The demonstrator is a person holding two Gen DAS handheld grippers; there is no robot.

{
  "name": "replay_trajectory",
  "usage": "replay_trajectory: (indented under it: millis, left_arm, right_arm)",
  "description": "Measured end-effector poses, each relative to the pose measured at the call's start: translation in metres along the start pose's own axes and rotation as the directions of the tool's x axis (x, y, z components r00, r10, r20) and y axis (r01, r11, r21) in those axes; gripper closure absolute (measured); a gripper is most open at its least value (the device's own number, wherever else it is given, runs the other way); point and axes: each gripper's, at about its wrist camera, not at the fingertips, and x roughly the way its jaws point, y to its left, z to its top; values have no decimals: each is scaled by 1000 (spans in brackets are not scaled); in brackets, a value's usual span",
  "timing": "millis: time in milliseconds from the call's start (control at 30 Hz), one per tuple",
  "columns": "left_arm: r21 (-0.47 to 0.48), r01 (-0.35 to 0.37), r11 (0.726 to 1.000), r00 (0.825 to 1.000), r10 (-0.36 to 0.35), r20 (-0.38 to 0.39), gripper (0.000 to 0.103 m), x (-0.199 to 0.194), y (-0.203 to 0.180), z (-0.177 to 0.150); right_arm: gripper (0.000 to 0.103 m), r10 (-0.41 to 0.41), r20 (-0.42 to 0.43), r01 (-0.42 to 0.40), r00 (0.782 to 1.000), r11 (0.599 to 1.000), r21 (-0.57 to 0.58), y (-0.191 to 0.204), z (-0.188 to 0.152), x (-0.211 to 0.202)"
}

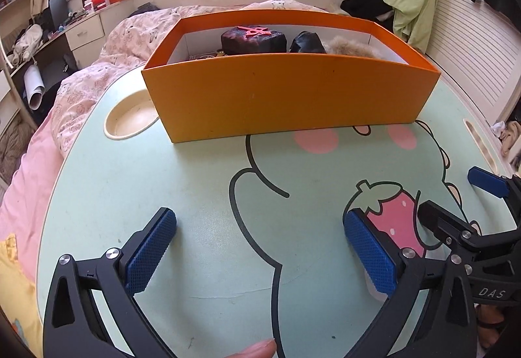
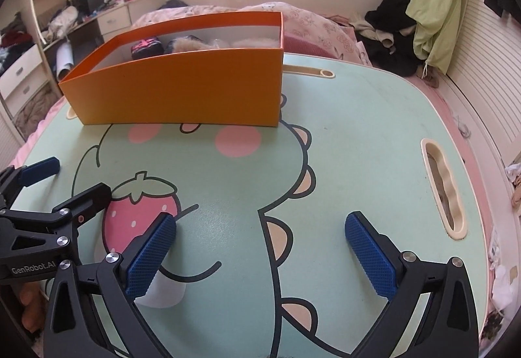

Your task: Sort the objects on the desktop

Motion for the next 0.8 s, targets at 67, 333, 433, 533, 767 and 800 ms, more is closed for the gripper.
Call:
replay_trajectory:
  millis: [67, 333, 433, 533, 767, 800]
  left_arm:
    - [0, 0, 1000, 1000, 0, 0, 0, 0, 0, 0]
    - [0, 0, 1000, 1000, 0, 0, 0, 0, 0, -1]
    - [0, 0, 1000, 1000, 0, 0, 0, 0, 0, -1]
    - [0, 0, 1000, 1000, 0, 0, 0, 0, 0, -1]
    - [1, 0, 1000, 1000, 0, 1, 0, 0, 0, -1]
    - [1, 0, 1000, 1000, 0, 1, 0, 0, 0, -1]
  right_arm:
    - [0, 0, 0, 0, 1000, 1000, 0, 0, 0, 0]
    - [0, 0, 0, 0, 1000, 1000, 0, 0, 0, 0]
    - [0, 0, 0, 0, 1000, 1000, 0, 1, 0, 0]
    - [0, 0, 0, 0, 1000, 1000, 0, 0, 0, 0]
    - [0, 0, 0, 0, 1000, 1000, 0, 0, 0, 0]
    - [0, 0, 0, 0, 1000, 1000, 0, 0, 0, 0]
